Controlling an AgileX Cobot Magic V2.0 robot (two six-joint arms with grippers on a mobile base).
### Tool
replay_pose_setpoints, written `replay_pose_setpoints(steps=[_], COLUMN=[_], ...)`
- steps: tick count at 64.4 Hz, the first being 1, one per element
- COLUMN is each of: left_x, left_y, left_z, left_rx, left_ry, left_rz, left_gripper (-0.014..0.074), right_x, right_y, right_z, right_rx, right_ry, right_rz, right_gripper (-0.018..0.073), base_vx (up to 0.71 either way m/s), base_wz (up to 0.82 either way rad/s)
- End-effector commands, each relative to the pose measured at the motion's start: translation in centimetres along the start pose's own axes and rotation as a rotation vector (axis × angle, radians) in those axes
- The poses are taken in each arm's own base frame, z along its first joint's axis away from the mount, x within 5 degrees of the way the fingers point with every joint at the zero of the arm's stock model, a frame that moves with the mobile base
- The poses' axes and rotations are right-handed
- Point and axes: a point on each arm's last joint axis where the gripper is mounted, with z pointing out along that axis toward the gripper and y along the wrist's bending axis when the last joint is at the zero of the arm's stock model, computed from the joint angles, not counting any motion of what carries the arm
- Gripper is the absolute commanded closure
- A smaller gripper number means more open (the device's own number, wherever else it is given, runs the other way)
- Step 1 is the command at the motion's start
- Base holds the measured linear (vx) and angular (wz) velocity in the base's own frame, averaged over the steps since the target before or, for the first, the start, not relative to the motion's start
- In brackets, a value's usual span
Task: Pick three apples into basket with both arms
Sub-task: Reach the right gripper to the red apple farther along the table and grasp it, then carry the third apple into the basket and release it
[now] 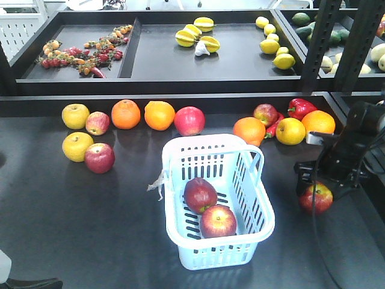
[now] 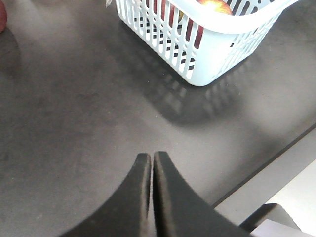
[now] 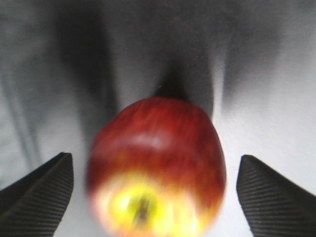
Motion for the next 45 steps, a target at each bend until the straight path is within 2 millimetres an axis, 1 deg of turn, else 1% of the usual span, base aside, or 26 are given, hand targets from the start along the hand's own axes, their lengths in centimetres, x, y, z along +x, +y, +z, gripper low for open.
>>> replay_pose_setpoints(steps=[1, 8, 12, 13, 17, 18, 20, 25, 30, 31, 41, 45], left_x=[-1.3, -1.3, -1.3, -1.3, -1.3, -1.3, -1.3, -1.3, -1.3, -1.3, -1.3, -1.3], left_y=[0.0, 0.0, 0.0, 0.0, 0.0, 0.0, 0.0, 0.0, 0.0, 0.0, 0.0, 0.0], left_z=[-0.3, -0.3, -0.3, -0.3, -0.3, -0.3, -0.3, -0.3, -0.3, -0.3, -0.3, -0.3], left_rx=[-0.011, -0.011, -0.011, -0.011, -0.011, -0.011, -0.011, -0.011, -0.011, -0.011, -0.011, -0.011], left_ry=[-0.083, -0.083, -0.083, -0.083, -0.083, -0.083, -0.083, -0.083, -0.083, -0.083, -0.083, -0.083], left_rz=[-0.017, -0.017, -0.017, -0.017, -0.017, -0.017, -0.017, -0.017, -0.017, -0.017, -0.017, -0.017], left_gripper=[0.0603, 0.0603, 0.0603, 0.0603, 0.0603, 0.0603, 0.0603, 0.0603, 0.0603, 0.0603, 0.0603, 0.0603], right_x=[-0.6, -0.6, -0.5, -0.5, -0.3, -0.3, -0.2, 0.1, 0.5, 0.7, 2.3, 3.1], right_y=[0.4, 0.4, 0.4, 0.5, 0.6, 0.6, 0.7, 1.0, 1.4, 1.4, 2.4, 2.8], right_z=[-3.1, -3.3, -3.6, -3.7, -4.3, -4.4, -4.9, -6.3, -8.5, -8.9, -13.3, -14.6], right_rx=[0.007, 0.008, 0.007, 0.007, 0.005, 0.004, 0.004, 0.005, 0.008, 0.008, 0.005, -0.011], right_ry=[-0.088, -0.093, -0.093, -0.093, -0.091, -0.093, -0.095, -0.108, -0.139, -0.141, -0.172, -0.158], right_rz=[-0.009, -0.010, -0.011, -0.012, -0.018, -0.021, -0.029, -0.057, -0.072, -0.075, -0.104, -0.108], right_gripper=[-0.0022, 0.0080, 0.0176, 0.0187, 0.0295, 0.0307, 0.0367, 0.0473, 0.0561, 0.0573, 0.0567, 0.0567], base_vx=[0.00, 0.00, 0.00, 0.00, 0.00, 0.00, 0.00, 0.00, 0.00, 0.00, 0.00, 0.00], base_wz=[0.00, 0.00, 0.00, 0.00, 0.00, 0.00, 0.00, 0.00, 0.00, 0.00, 0.00, 0.00])
